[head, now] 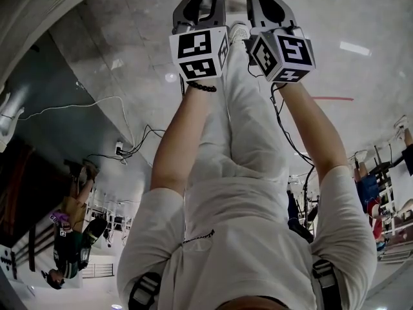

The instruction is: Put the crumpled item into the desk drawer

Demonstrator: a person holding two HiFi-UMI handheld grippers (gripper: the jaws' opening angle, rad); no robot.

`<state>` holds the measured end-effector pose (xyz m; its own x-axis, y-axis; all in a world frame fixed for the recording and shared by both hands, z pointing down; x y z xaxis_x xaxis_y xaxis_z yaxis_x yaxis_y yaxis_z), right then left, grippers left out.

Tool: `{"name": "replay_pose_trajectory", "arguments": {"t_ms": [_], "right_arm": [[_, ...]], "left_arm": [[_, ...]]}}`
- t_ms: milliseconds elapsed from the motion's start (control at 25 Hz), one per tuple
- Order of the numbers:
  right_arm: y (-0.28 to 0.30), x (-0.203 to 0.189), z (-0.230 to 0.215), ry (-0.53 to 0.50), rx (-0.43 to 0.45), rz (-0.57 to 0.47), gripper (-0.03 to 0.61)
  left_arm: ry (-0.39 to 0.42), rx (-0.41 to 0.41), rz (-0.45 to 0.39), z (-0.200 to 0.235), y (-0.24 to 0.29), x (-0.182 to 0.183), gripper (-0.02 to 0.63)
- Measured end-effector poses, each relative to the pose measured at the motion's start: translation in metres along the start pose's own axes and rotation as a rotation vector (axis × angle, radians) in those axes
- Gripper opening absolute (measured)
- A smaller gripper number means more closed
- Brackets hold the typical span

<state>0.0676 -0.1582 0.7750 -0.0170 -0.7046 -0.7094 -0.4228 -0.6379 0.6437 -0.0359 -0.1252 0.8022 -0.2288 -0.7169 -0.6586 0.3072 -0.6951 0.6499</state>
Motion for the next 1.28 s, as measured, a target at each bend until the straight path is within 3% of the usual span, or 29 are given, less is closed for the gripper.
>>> {"name": "replay_pose_trajectory", "arguments": {"t_ms": [1280], "right_arm": [[0.0005,-0.0037,0.0009,0.017,-0.004,-0.001,-0.002]], "left_arm": [[-0.004,-0.024,0.007,0.0013,0.0022,-0.0003,0.156]]}}
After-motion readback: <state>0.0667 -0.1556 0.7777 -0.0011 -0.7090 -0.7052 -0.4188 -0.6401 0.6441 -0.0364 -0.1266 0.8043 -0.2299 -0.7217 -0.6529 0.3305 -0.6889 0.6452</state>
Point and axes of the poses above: the fingertips, and each gripper's own axes: y forward along the fingers, z to its left, x out of its top, the point moved 3 cm from there along -y, backward along the fingers, and after that the axes turned 7 degrees about -x, right-handed, at the moved point
